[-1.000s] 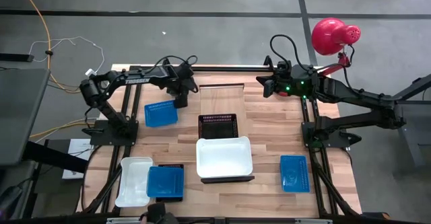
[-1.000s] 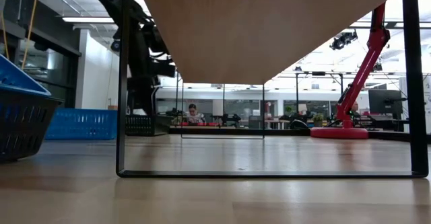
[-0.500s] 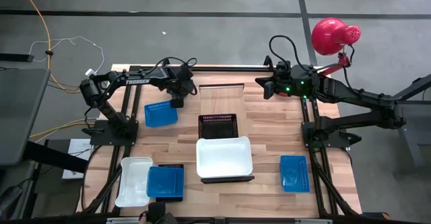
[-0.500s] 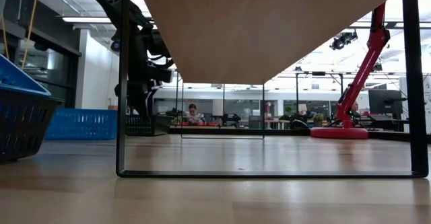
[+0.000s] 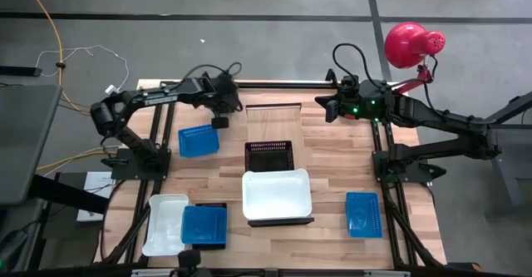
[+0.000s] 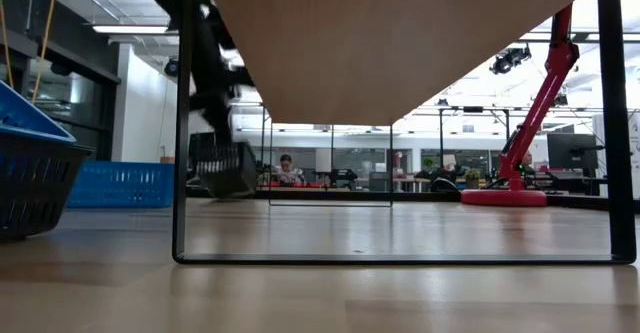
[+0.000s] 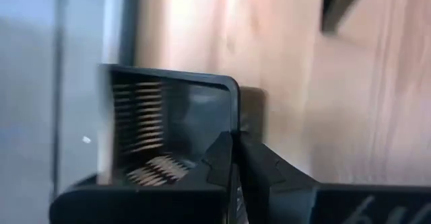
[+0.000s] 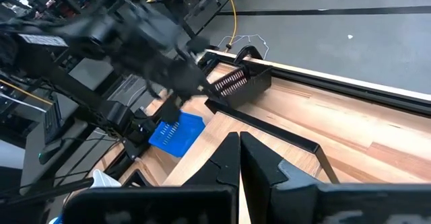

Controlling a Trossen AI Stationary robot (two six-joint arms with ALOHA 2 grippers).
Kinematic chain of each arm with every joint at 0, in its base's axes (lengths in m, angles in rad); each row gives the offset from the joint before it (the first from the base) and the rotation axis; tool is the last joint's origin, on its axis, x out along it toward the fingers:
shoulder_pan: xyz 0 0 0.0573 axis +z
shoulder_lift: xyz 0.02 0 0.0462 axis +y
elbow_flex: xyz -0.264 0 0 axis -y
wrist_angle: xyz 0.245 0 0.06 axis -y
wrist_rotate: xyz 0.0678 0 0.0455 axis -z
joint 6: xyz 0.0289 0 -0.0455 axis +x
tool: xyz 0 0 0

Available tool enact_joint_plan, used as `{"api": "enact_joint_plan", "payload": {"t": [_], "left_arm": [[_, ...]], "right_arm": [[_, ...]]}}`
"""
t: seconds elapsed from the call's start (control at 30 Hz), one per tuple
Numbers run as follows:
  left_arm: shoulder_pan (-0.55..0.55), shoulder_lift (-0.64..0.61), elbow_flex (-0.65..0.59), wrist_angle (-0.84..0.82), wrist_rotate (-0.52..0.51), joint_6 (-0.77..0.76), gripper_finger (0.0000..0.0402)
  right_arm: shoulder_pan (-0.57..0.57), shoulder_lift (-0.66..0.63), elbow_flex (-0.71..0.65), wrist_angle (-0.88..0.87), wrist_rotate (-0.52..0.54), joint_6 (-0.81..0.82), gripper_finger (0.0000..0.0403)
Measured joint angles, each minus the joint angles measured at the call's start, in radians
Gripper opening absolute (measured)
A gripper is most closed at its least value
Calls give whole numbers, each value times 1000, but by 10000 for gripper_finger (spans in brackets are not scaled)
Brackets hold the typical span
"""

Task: Stack baskets on shelf by color
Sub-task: Stack the top black bin on the black bin on the shelf

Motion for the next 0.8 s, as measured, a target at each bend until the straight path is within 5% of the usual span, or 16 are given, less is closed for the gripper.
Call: {"api": "enact_joint_plan", "payload": {"t": [0.37,0.6,0.8], "left_arm": [[-62,-292,247,-97,-35,86,0],[-340,-297,515,-255,-91,218,0],[-607,-239,591,-279,-129,401,0]], "right_arm": [[0,0,0,0,-25,-4,0],[0,0,0,0,-41,-17,0],[0,0,0,0,-41,-30,0]]}}
